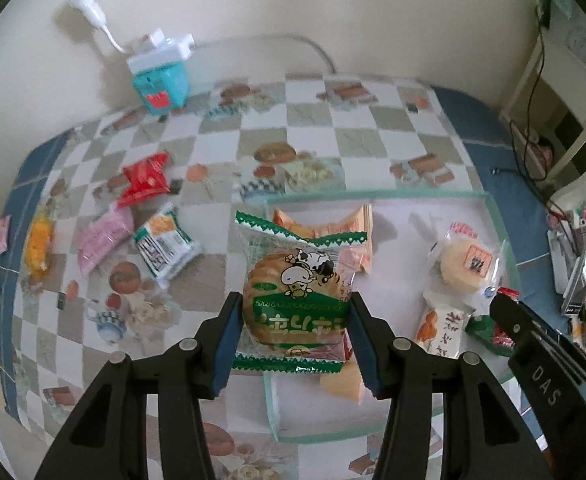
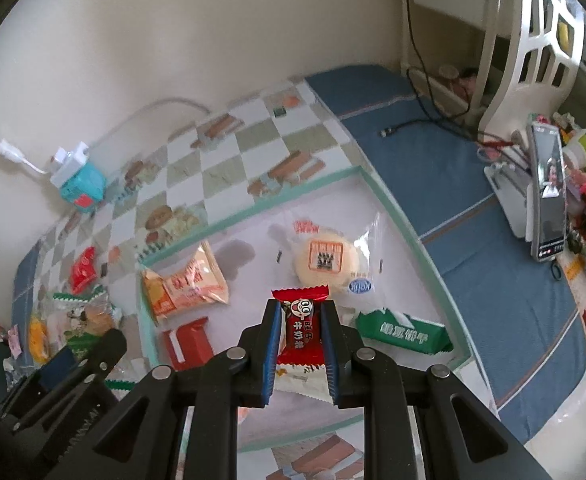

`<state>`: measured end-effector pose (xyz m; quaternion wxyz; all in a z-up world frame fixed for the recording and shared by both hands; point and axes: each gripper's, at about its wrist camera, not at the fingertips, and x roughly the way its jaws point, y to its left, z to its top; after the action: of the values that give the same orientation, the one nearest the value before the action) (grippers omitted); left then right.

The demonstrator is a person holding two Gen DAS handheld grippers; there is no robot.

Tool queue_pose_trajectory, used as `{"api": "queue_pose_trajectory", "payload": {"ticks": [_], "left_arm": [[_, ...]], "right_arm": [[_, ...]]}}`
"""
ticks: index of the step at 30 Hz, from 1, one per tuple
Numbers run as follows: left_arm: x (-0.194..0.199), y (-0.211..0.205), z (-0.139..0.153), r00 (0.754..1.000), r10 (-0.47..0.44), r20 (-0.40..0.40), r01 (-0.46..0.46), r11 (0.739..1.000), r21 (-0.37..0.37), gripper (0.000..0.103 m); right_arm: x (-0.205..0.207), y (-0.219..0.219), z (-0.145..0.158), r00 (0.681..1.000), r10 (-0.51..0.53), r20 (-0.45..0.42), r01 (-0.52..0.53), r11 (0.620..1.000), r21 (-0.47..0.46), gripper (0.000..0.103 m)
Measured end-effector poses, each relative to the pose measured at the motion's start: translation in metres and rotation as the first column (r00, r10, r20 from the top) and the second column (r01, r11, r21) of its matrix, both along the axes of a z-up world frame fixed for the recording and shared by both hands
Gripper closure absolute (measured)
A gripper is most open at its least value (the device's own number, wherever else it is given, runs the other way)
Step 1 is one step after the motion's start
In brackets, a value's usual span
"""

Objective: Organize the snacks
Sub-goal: 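Carry both snacks over the white tray and open both tools to drop them, then move both tools back toward the snack pile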

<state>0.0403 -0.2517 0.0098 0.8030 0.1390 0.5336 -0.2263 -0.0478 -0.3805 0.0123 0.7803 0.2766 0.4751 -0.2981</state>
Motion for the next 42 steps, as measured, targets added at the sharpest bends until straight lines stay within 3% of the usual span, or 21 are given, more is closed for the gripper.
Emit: {"api": "queue_pose_trajectory", "payload": {"ticks": [11, 29, 33, 36, 37, 38, 40, 42], "left_arm": [[0.0, -0.02, -0.04, 0.996, -0.047, -0.074, 0.049, 0.998, 0.029, 0.05], [0.004, -0.025, -0.043, 0.995, -0.055, -0.084, 0.059, 0.998, 0.035, 0.047], [0.011, -0.017, -0.045, 0.995, -0.018, -0.098, 0.021, 0.999, 0.038, 0.029], [0.017, -0.009, -0.045, 0.995, 0.027, -0.099, -0.022, 0.998, 0.05, 0.02], [0.019, -0.006, -0.045, 0.995, 0.042, -0.096, -0.037, 0.998, 0.055, 0.019], [0.021, -0.003, -0.045, 0.994, 0.054, -0.095, -0.049, 0.997, 0.059, 0.019], [0.027, 0.005, -0.046, 0.991, 0.094, -0.092, -0.088, 0.994, 0.066, 0.011], [0.033, 0.014, -0.048, 0.987, 0.136, -0.091, -0.129, 0.989, 0.079, 0.009]], "right_arm": [[0.009, -0.004, -0.038, 0.997, -0.006, -0.075, 0.011, 0.998, 0.069, 0.081], [0.01, -0.011, -0.037, 0.994, -0.03, -0.103, 0.036, 0.998, 0.059, 0.077], [0.01, -0.011, -0.041, 0.992, -0.034, -0.12, 0.042, 0.997, 0.065, 0.073], [0.01, -0.011, -0.043, 0.991, -0.036, -0.13, 0.044, 0.997, 0.059, 0.049], [0.01, -0.01, -0.042, 0.991, -0.037, -0.131, 0.045, 0.998, 0.055, 0.033], [0.01, -0.01, -0.042, 0.991, -0.04, -0.132, 0.046, 0.998, 0.046, 0.026], [0.011, -0.01, -0.042, 0.99, -0.043, -0.137, 0.049, 0.998, 0.036, 0.021], [0.011, -0.01, -0.042, 0.989, -0.044, -0.143, 0.049, 0.998, 0.03, 0.013]]}}
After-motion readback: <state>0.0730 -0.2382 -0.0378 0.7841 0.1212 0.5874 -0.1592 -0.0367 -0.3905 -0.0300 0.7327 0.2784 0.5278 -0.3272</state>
